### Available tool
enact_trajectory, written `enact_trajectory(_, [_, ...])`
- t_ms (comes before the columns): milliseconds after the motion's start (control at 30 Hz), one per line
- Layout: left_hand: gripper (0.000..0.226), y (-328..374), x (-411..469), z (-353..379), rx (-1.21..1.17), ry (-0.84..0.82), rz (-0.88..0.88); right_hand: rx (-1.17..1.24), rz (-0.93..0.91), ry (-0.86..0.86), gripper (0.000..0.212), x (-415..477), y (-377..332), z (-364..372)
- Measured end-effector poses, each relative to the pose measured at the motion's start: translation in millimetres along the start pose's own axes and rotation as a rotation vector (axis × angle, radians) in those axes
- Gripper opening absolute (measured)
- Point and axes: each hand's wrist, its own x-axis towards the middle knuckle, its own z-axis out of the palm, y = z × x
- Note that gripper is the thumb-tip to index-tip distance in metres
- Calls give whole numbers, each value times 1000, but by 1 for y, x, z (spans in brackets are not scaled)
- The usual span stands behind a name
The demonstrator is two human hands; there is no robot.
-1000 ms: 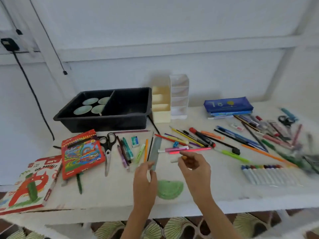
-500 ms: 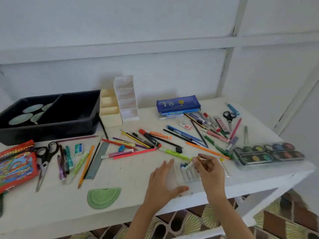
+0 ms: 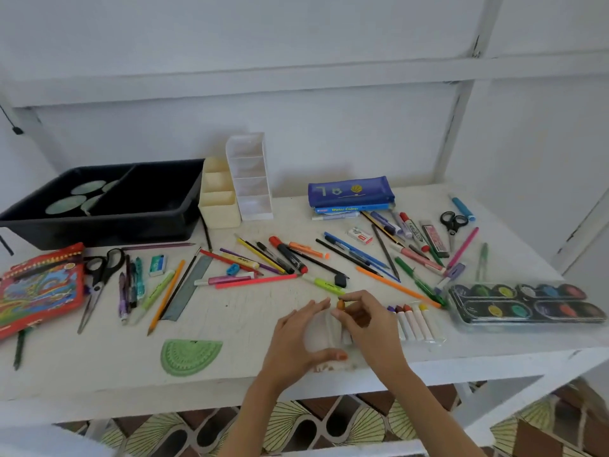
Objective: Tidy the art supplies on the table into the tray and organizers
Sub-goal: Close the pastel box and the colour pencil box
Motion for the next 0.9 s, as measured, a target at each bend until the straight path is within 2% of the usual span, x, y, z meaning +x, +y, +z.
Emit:
enact_trajectory(133, [82, -1, -1, 1, -2, 5, 11, -565, -314, 95, 19, 4, 25, 4])
enact_trajectory(233, [87, -3, 0, 1, -9, 0, 16, -755, -328, 114, 33, 2, 31, 5])
enact_trajectory(367, [83, -3, 0, 0, -10, -3, 16, -765, -384, 134, 32, -2, 30, 10])
enact_trajectory(500, [75, -2, 1, -1, -19, 11, 26, -746, -345, 136, 34, -5, 30, 13])
enact_trajectory(667, [66, -4, 1, -1, -30, 22, 46, -585, -298, 48, 38, -10, 29, 8])
enact_trajectory(800, [63, -5, 1, -5, -111, -14, 39, -558, -266, 149, 38, -14, 26, -2])
enact_trajectory(900, [63, -8, -1, -15, -253, -28, -21, -585, -215, 243, 27, -15, 25, -8])
